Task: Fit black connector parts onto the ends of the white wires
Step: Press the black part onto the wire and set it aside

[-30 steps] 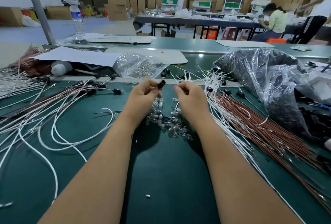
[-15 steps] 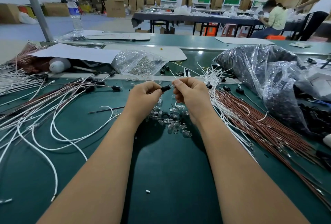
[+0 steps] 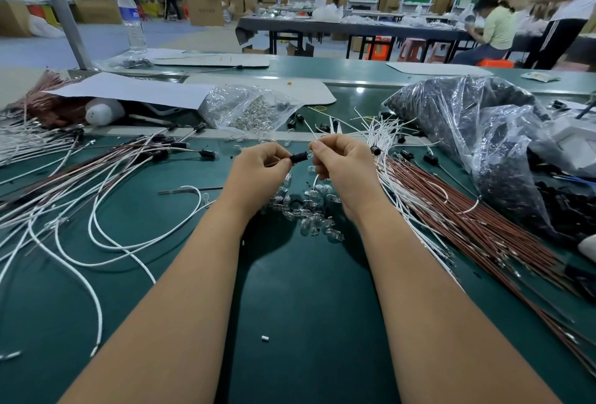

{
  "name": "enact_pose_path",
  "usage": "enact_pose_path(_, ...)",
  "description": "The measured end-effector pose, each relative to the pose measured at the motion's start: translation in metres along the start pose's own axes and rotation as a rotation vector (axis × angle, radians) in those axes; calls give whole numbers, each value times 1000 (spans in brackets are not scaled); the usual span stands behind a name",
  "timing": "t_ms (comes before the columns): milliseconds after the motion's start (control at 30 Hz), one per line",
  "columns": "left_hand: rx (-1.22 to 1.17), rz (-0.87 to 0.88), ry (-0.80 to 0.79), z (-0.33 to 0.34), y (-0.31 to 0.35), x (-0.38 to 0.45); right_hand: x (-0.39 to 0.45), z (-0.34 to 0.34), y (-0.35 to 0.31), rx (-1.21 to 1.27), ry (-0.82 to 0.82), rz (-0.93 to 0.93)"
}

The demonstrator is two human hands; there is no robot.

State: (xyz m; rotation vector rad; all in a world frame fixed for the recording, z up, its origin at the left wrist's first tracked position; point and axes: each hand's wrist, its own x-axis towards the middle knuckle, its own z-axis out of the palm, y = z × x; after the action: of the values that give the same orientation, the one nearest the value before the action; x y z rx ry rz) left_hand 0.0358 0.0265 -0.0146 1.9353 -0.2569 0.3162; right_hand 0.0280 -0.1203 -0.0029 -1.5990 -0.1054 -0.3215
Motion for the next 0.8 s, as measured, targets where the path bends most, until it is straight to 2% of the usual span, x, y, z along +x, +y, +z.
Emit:
enact_pose_path(133, -1, 2, -10, 0, 0, -1, 1, -1, 1, 59, 1, 38)
enact_pose_path(333, 34, 6, -18, 0, 0, -1, 2, -2, 3, 11, -19, 73)
enact_pose_path(800, 1, 50, -46, -2, 1, -3, -2, 2, 7, 128, -41, 72)
